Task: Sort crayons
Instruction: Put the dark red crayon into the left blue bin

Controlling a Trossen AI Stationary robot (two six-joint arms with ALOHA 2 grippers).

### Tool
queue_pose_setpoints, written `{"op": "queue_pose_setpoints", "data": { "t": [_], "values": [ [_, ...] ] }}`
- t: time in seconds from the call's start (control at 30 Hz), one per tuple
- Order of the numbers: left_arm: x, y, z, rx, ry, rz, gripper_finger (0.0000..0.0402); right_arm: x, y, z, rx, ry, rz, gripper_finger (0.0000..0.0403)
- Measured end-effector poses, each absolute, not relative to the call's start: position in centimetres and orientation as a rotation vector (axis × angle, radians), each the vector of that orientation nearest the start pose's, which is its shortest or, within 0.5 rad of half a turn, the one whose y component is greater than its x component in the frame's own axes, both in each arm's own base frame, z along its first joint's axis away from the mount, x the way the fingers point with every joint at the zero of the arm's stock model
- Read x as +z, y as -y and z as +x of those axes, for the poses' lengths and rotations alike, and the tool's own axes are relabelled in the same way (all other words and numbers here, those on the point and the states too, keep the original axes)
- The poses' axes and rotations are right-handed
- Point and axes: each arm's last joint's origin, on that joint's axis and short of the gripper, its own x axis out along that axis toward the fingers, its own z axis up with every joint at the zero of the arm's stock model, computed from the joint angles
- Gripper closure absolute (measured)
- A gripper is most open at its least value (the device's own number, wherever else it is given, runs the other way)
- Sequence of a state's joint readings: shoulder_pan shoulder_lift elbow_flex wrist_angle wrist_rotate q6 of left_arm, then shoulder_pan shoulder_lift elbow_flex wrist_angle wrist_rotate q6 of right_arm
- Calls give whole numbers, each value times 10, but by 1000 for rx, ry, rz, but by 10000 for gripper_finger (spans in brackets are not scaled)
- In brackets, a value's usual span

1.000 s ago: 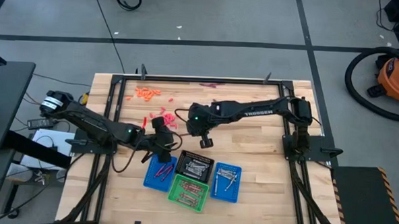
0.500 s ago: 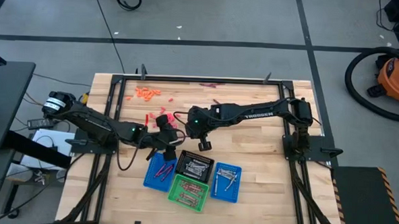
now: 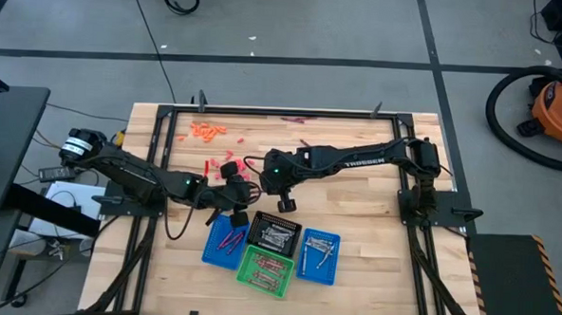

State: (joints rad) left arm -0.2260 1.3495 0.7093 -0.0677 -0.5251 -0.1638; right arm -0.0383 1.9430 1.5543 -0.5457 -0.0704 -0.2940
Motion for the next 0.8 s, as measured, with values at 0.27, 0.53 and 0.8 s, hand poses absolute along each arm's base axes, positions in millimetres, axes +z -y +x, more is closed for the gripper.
{"op": "queue_pose_setpoints", "data": {
  "t": [0.27,0.53,0.8],
  "values": [
    [202,45,261,338,-637,105,367,235,14,423,164,-915,-218,394],
    [201,45,260,342,-648,109,374,235,15,424,117,-917,-220,390],
    [201,45,260,343,-650,101,366,235,15,424,104,-916,-214,341]
  ]
}}
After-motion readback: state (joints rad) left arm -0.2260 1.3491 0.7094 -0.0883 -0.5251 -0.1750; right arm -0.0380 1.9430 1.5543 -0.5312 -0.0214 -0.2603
